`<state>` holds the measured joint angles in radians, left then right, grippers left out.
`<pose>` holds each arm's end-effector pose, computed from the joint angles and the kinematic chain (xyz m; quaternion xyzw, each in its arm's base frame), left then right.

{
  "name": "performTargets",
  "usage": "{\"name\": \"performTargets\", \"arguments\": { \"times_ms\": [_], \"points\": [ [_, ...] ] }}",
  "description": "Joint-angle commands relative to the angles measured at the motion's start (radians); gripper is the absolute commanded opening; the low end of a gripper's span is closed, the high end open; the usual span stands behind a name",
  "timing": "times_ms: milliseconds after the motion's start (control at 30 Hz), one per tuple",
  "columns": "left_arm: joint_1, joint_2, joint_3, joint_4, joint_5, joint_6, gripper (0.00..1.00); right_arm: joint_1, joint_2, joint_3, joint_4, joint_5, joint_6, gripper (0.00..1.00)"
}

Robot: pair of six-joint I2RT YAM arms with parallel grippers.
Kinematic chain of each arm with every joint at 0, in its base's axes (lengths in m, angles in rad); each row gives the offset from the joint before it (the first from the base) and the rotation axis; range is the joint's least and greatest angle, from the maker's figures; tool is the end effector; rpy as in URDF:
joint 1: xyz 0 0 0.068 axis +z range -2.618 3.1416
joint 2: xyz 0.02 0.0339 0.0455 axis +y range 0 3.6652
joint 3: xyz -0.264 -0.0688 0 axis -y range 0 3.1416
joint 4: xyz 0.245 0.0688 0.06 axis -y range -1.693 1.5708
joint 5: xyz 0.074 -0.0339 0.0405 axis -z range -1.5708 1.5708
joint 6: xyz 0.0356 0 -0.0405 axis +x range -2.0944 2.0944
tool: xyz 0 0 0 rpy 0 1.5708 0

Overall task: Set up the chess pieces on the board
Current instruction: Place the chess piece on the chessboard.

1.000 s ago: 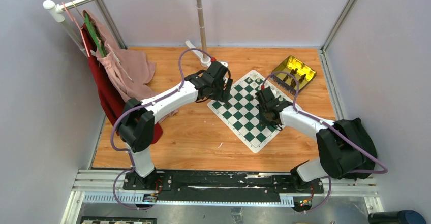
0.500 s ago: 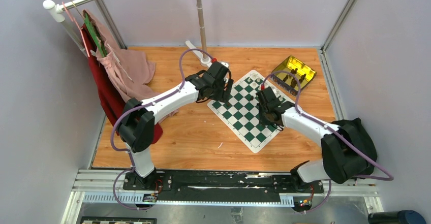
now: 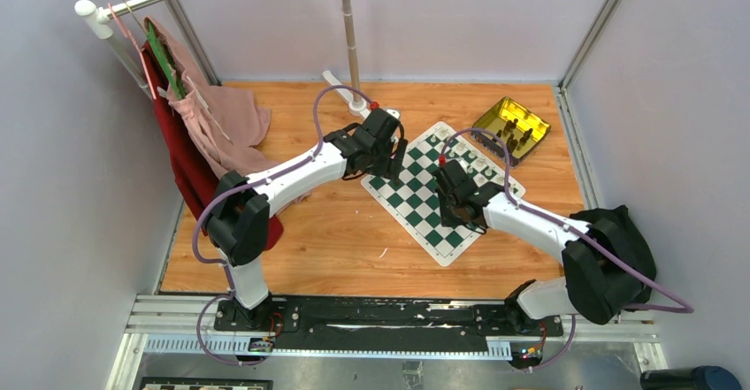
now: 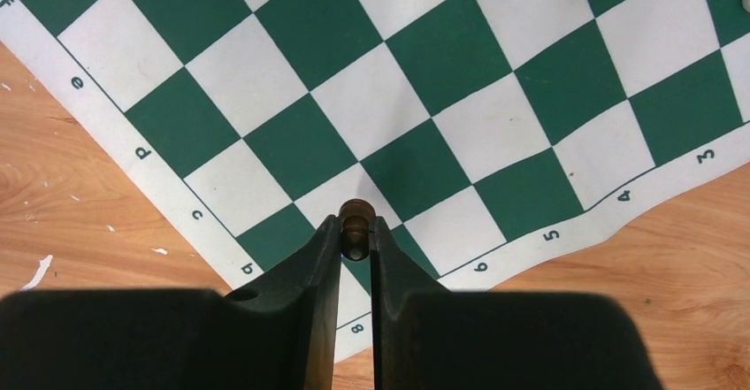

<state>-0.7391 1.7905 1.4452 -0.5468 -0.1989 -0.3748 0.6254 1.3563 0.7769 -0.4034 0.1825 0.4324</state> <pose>0.2980 -0.2621 0.2599 0.1375 0.9288 -0.0956 0.3307 0.2163 0.1482 0.1968 -0.0655 0.9512 0.0703 0.2932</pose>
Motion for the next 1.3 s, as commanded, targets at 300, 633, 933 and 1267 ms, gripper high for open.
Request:
{"name": "performTargets", "arguments": {
  "times_ms": [300,633,933,1267],
  "points": [
    [-0.016,-0.017,0.008,0.011,-0.016,0.001,0.81,0.046,0.002,-0.011,-0.026,0.012,0.047,0.07],
    [-0.02,-0.012,0.01,0.011,-0.017,-0.004,0.81,0.047,0.022,-0.037,-0.008,0.011,0.053,0.08],
    [-0.026,-0.011,0.01,0.008,-0.022,-0.005,0.81,0.047,0.043,-0.051,0.014,0.0,0.048,0.11],
    [-0.032,-0.008,0.028,0.0,-0.033,0.001,0.82,0.047,0.021,-0.019,-0.006,0.001,0.019,0.41]
  ]
}}
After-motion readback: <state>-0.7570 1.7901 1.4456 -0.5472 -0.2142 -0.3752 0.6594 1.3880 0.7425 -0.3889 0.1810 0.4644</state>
